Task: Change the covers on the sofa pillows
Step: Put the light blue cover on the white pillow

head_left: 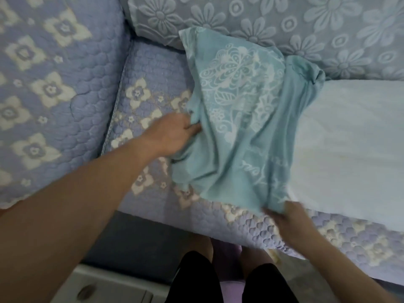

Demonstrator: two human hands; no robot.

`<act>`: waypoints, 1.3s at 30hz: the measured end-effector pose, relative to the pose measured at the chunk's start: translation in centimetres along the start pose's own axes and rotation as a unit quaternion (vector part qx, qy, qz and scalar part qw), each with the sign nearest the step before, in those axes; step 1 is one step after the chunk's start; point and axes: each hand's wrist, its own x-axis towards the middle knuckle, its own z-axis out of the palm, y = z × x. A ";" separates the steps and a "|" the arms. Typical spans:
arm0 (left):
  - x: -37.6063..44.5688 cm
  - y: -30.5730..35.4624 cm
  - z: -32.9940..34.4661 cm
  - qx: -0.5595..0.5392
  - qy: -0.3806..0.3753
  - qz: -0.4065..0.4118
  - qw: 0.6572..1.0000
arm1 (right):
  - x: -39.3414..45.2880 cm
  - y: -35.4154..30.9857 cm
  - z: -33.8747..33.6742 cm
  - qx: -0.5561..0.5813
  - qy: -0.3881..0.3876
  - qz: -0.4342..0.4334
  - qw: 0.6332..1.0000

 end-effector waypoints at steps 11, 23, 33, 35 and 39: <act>-1.1 -3.8 3.9 -0.140 0.075 -0.184 0.970 | 0.1 2.3 -5.2 -0.056 0.047 0.071 0.995; -6.8 -6.1 9.9 -0.180 0.137 -0.250 0.941 | -1.1 2.0 -4.5 0.057 0.123 0.169 0.976; -9.2 0.4 14.6 -0.288 0.285 -0.315 0.858 | 8.4 -10.4 -8.0 0.131 0.166 -0.011 0.977; -9.5 1.0 15.2 -0.273 0.313 -0.290 0.862 | 11.4 -13.7 -7.8 0.078 0.109 -0.004 0.991; -9.9 1.2 15.8 -0.246 0.277 -0.260 0.892 | 16.4 -13.9 -10.7 -0.069 0.202 -0.027 0.977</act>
